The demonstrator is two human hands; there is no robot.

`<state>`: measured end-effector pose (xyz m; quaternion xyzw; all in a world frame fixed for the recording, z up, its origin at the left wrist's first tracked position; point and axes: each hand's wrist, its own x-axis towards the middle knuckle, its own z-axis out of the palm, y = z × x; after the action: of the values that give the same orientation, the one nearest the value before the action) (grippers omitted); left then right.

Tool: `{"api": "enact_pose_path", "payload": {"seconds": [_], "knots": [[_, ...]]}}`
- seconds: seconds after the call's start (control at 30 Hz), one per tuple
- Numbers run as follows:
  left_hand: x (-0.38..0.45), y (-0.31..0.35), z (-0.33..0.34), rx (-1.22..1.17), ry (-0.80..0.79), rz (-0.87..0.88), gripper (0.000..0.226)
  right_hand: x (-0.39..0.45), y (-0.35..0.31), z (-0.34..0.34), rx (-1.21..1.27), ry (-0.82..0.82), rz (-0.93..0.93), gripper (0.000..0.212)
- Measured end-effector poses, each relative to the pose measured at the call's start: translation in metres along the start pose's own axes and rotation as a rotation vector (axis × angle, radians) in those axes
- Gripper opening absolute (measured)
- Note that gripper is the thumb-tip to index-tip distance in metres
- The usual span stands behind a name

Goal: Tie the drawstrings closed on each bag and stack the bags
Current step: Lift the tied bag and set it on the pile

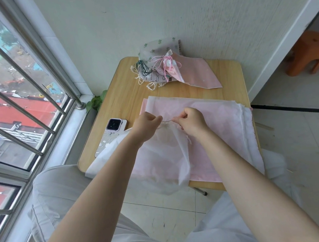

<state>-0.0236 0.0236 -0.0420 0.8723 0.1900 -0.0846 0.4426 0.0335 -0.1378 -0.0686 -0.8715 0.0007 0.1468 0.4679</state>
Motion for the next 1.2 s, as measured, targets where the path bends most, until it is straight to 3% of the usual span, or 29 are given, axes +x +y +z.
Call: {"api": "enact_pose_path", "payload": {"seconds": [0.1,0.27,0.6,0.67,0.73,0.8,0.9,1.0,1.1,1.2], "knots": [[0.001,-0.006,-0.001,0.142,0.095,0.037,0.048,0.001,0.008,-0.001,-0.004,0.037,0.017,0.029],[0.005,-0.017,0.001,0.273,0.165,0.062,0.044,-0.002,0.007,-0.001,-0.085,0.082,0.001,0.028],[0.002,-0.021,-0.009,0.540,0.070,0.027,0.045,0.001,0.004,-0.010,-0.144,0.133,-0.039,0.030],[0.002,-0.015,-0.010,0.548,0.082,0.045,0.042,0.003,-0.003,-0.014,-0.080,0.117,-0.043,0.029],[0.005,-0.006,-0.013,0.397,0.099,0.090,0.033,0.005,-0.018,-0.021,0.002,0.092,-0.067,0.026],[0.009,0.011,-0.020,0.222,0.037,0.171,0.043,0.008,-0.038,-0.029,0.010,0.068,-0.132,0.022],[0.019,0.046,-0.029,0.341,-0.151,0.237,0.070,0.013,-0.071,-0.039,0.003,0.039,-0.242,0.023],[0.042,0.066,-0.038,0.529,-0.145,0.161,0.052,0.025,-0.094,-0.050,-0.011,0.047,-0.287,0.021],[0.067,0.081,-0.052,0.277,-0.094,0.063,0.025,0.045,-0.114,-0.066,-0.284,0.231,-0.365,0.011],[0.085,0.097,-0.070,-0.133,0.255,0.001,0.022,0.061,-0.137,-0.077,-0.520,0.453,-0.405,0.024]]}}
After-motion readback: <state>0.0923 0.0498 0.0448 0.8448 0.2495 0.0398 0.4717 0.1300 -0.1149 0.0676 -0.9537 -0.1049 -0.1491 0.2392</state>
